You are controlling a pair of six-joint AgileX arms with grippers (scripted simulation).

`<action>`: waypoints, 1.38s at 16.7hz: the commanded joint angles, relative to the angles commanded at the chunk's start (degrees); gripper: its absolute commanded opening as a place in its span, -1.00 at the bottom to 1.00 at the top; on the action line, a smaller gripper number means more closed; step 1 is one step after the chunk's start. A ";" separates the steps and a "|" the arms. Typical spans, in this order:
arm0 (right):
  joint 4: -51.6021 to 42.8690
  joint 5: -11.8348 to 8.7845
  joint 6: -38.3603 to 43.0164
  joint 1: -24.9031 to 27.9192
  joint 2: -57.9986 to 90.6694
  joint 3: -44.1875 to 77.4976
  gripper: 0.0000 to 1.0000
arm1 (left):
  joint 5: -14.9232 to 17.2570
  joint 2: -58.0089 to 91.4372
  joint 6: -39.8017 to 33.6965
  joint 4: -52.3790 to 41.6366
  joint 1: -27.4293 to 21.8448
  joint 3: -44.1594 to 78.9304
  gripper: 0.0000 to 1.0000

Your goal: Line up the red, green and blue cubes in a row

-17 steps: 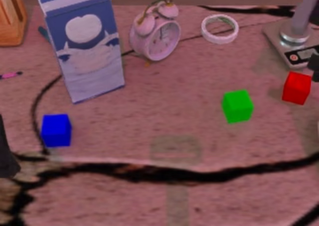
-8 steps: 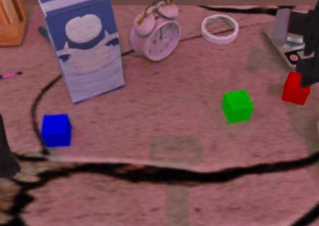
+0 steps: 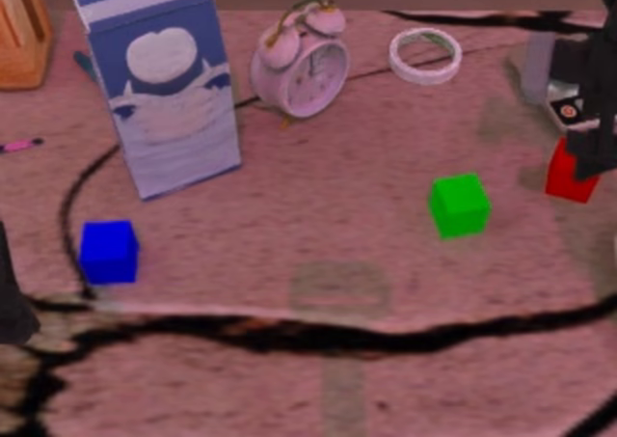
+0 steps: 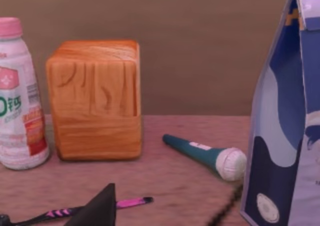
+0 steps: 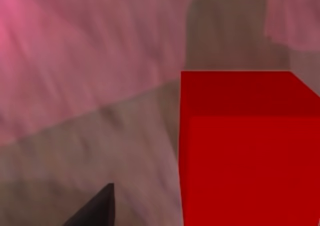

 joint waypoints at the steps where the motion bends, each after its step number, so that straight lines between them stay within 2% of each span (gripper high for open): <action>1: 2.39 0.01 0.04 0.02 0.51 -1.70 1.00 | 0.00 0.00 0.00 0.00 0.00 0.00 1.00; 5: 11.74 0.03 0.18 0.11 2.61 -8.51 1.00 | 0.00 0.00 0.00 0.00 0.00 0.00 1.00; 10: 13.40 0.04 0.17 0.13 3.17 -10.01 1.00 | 0.00 0.00 0.00 0.00 0.00 0.00 1.00; 23: 13.40 0.04 0.17 0.13 3.17 -10.01 -0.96 | 0.00 0.00 0.00 0.00 0.00 0.00 1.00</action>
